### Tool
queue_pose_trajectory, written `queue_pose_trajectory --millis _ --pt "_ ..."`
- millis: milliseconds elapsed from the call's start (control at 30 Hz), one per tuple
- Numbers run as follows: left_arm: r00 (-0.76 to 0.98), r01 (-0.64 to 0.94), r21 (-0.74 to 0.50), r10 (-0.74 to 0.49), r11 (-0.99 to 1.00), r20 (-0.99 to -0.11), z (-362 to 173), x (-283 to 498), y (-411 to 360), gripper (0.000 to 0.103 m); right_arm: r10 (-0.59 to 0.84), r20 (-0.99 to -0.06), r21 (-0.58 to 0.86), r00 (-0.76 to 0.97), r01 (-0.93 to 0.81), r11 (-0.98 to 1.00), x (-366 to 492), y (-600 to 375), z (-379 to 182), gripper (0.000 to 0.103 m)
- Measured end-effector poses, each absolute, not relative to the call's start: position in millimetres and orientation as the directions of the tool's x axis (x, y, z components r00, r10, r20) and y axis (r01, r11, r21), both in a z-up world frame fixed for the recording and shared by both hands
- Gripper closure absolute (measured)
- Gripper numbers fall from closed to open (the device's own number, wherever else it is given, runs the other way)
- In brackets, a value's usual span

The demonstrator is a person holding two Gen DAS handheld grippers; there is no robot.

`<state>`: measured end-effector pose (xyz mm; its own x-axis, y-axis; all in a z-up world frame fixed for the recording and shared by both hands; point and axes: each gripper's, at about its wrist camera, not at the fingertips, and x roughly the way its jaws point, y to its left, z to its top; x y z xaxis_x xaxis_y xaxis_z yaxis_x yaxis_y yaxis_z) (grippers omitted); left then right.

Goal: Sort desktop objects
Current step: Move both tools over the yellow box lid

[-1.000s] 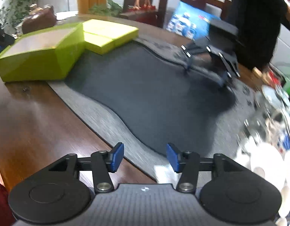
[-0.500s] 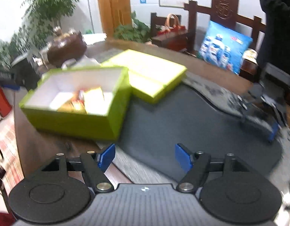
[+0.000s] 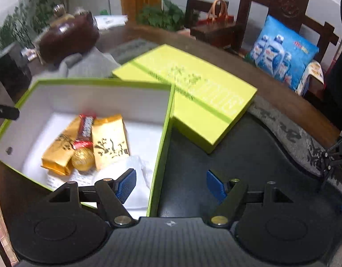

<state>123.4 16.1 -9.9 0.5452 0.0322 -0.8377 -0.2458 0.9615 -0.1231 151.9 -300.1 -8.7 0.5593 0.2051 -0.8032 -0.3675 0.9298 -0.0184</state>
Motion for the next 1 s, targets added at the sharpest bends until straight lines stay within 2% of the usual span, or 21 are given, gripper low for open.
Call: queue_pose_trajectory --millis 433,567,767,900,1000 --pt "0.452 -0.148 -0.172 -0.088 0.974 -0.888 -41.5 152.0 4.1 0.001 0.067 -0.852 -0.112 0.518 -0.306 0.945 149.9 -307.0 -25.6 0.029" --pt "0.445 -0.144 -0.150 -0.071 0.978 -0.893 -37.8 152.4 -3.9 0.001 0.034 -0.857 -0.137 0.514 -0.292 0.947 139.7 -312.7 -24.2 0.025" --pt "0.461 -0.144 -0.084 -0.008 0.986 -0.887 -21.0 151.0 -21.5 0.001 0.055 -0.817 -0.108 0.574 -0.246 0.963 118.5 -323.3 -9.0 0.025" --pt "0.475 -0.142 -0.041 0.032 0.989 -0.879 -9.1 149.9 -33.6 0.001 0.102 -0.766 -0.049 0.634 -0.216 0.975 112.3 -322.2 14.6 0.015" --pt "0.494 -0.120 -0.027 0.036 0.992 -0.869 0.3 148.2 -45.9 0.001 0.137 -0.731 -0.019 0.668 -0.221 0.975 108.8 -319.3 29.2 0.003"
